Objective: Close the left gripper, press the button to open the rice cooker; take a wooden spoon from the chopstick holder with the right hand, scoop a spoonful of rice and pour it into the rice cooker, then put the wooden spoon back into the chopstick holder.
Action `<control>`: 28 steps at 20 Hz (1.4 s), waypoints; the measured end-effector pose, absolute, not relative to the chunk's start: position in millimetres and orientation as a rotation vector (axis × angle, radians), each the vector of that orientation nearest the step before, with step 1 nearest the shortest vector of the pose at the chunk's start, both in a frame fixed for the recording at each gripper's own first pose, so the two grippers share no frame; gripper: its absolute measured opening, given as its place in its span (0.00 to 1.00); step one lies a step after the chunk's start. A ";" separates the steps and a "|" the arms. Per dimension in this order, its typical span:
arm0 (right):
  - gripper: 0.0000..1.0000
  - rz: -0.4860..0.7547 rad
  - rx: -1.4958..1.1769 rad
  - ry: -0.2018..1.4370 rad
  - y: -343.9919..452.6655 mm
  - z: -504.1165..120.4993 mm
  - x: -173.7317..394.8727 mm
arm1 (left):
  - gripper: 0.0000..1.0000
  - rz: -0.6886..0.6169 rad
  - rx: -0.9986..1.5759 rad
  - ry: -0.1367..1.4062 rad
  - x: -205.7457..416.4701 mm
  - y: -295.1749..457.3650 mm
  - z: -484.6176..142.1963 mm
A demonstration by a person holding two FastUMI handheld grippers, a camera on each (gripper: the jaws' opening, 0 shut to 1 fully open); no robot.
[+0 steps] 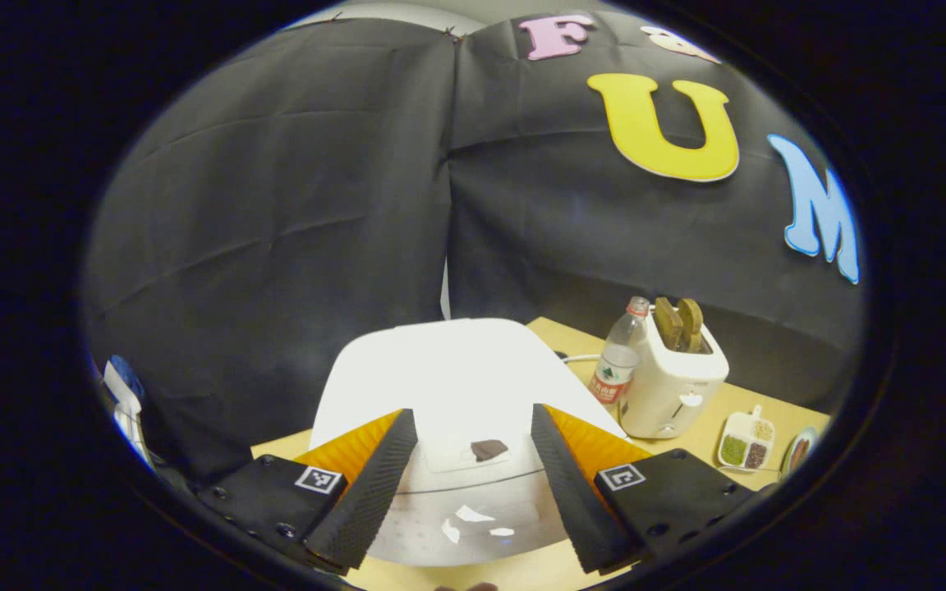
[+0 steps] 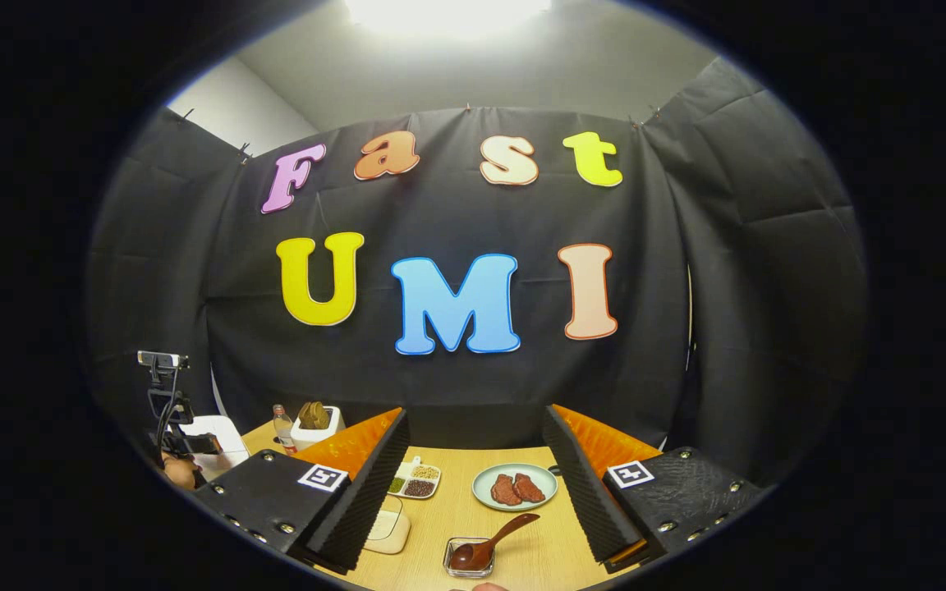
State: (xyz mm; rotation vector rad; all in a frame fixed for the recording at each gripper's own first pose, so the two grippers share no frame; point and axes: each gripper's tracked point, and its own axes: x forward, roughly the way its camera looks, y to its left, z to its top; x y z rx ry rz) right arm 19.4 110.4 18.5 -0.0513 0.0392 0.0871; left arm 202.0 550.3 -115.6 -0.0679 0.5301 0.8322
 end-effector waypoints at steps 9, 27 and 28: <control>0.99 0.061 -0.058 0.003 112.0 27.6 17.4 | 0.97 0.462 -0.041 0.268 234.4 410.2 42.5; 0.96 0.031 -0.073 -0.056 120.1 42.0 19.4 | 1.00 0.149 -0.046 0.130 207.6 276.3 128.2; 0.99 0.034 -0.073 -0.057 121.8 42.6 20.5 | 1.00 0.154 -0.045 0.125 208.2 278.0 130.8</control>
